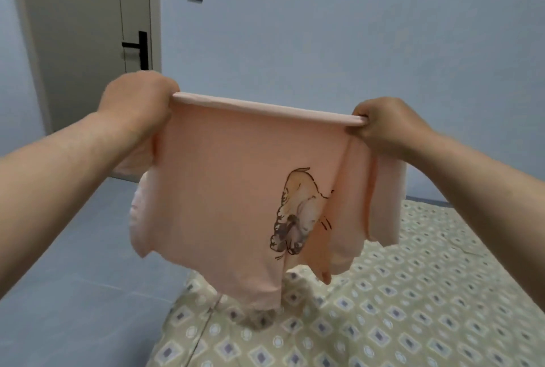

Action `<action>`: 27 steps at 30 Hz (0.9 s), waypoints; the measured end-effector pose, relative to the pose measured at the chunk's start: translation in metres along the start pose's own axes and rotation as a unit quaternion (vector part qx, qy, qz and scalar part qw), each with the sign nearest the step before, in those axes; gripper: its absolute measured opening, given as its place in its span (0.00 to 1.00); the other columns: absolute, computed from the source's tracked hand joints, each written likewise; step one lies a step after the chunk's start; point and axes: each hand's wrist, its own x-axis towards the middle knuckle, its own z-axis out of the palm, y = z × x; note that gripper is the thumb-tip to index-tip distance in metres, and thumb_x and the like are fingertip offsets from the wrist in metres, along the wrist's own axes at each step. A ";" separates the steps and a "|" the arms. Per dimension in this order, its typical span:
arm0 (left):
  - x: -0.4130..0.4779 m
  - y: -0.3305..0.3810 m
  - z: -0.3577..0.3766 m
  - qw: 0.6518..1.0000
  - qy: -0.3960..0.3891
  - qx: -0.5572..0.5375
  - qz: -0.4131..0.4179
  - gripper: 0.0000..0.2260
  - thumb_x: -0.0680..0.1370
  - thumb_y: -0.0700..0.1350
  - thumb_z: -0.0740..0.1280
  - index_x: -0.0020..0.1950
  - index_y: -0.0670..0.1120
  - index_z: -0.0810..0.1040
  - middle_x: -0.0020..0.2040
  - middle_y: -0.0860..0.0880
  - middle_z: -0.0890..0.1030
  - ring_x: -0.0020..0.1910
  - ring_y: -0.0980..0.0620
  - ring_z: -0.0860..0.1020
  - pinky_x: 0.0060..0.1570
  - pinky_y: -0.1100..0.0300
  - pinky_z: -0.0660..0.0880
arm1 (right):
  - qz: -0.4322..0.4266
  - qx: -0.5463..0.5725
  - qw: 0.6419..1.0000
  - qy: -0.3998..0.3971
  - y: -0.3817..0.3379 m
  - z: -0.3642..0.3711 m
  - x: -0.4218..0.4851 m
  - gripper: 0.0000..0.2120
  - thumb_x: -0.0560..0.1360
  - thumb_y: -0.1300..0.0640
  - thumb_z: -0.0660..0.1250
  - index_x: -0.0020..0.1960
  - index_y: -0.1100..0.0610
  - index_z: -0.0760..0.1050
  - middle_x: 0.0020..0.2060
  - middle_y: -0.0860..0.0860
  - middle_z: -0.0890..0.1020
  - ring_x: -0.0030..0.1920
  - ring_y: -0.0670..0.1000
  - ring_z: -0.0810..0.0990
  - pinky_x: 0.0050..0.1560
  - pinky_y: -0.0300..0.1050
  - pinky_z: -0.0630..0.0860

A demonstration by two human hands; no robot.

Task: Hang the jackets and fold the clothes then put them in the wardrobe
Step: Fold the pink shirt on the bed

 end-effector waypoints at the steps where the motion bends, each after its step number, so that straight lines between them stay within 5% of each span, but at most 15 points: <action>1: 0.004 -0.001 -0.005 1.000 -0.001 -0.003 -0.002 0.08 0.70 0.34 0.65 0.35 0.47 0.73 0.39 0.43 0.75 0.42 0.38 0.74 0.40 0.51 0.71 | -0.003 -0.009 1.000 0.003 0.001 -0.005 0.002 0.06 0.75 0.56 0.69 0.41 0.56 0.79 0.39 0.54 0.79 0.44 0.58 0.77 0.43 0.49 0.74; 9: 0.023 -0.016 -0.043 0.999 0.023 0.035 -0.020 0.07 0.70 0.34 0.64 0.39 0.46 0.78 0.40 0.41 0.78 0.43 0.37 0.75 0.40 0.50 0.72 | 0.064 -0.067 0.996 0.017 0.028 -0.037 0.010 0.12 0.76 0.51 0.69 0.36 0.55 0.76 0.34 0.52 0.76 0.42 0.60 0.77 0.36 0.47 0.68; 13: 0.025 -0.032 -0.042 0.994 0.005 0.074 -0.079 0.08 0.70 0.34 0.64 0.41 0.46 0.78 0.40 0.41 0.77 0.45 0.37 0.75 0.41 0.51 0.73 | 0.123 0.011 0.992 0.022 0.043 -0.042 0.004 0.12 0.75 0.53 0.69 0.37 0.60 0.77 0.33 0.53 0.79 0.39 0.58 0.78 0.34 0.46 0.67; 17: 0.009 -0.016 -0.034 0.972 -0.157 0.099 -0.146 0.06 0.75 0.39 0.64 0.47 0.44 0.81 0.45 0.42 0.80 0.46 0.40 0.78 0.47 0.54 0.73 | 0.142 0.235 0.961 -0.015 0.026 -0.045 0.005 0.15 0.75 0.53 0.69 0.42 0.66 0.77 0.32 0.52 0.76 0.34 0.49 0.74 0.34 0.44 0.68; 19: 0.001 0.017 -0.037 0.953 -0.281 0.062 -0.098 0.08 0.75 0.48 0.69 0.49 0.44 0.82 0.47 0.44 0.82 0.45 0.44 0.80 0.48 0.55 0.77 | 0.137 0.321 0.937 -0.012 0.005 -0.049 0.011 0.12 0.74 0.53 0.71 0.38 0.61 0.79 0.28 0.48 0.79 0.30 0.46 0.78 0.29 0.39 0.73; 21: -0.006 0.061 -0.041 0.919 -0.393 0.035 -0.012 0.16 0.75 0.53 0.71 0.57 0.45 0.81 0.56 0.45 0.82 0.54 0.44 0.80 0.56 0.54 0.77 | 0.133 0.379 0.916 -0.013 -0.017 -0.052 0.019 0.06 0.73 0.57 0.71 0.40 0.59 0.82 0.31 0.49 0.84 0.33 0.49 0.84 0.31 0.42 0.80; 23: -0.024 0.110 -0.038 0.941 -0.326 0.027 0.084 0.15 0.77 0.54 0.68 0.58 0.46 0.79 0.58 0.47 0.80 0.55 0.44 0.79 0.52 0.55 0.77 | 0.137 0.400 0.906 -0.023 -0.036 -0.055 0.030 0.07 0.71 0.60 0.71 0.46 0.64 0.82 0.38 0.56 0.86 0.40 0.55 0.86 0.42 0.51 0.84; 25: -0.052 0.159 -0.036 0.963 -0.080 -0.044 0.253 0.04 0.75 0.47 0.66 0.46 0.48 0.78 0.45 0.48 0.79 0.44 0.44 0.79 0.37 0.56 0.72 | 0.141 0.410 0.901 -0.029 -0.051 -0.057 0.037 0.10 0.69 0.63 0.71 0.48 0.67 0.81 0.41 0.60 0.86 0.43 0.58 0.86 0.47 0.53 0.83; 27: -0.074 0.192 -0.033 0.879 0.086 -0.109 0.456 0.05 0.75 0.38 0.63 0.44 0.46 0.77 0.42 0.47 0.77 0.39 0.46 0.75 0.34 0.56 0.66 | 0.131 0.414 0.900 -0.042 -0.062 -0.061 0.041 0.10 0.66 0.62 0.74 0.46 0.66 0.82 0.39 0.59 0.85 0.42 0.58 0.86 0.45 0.52 0.83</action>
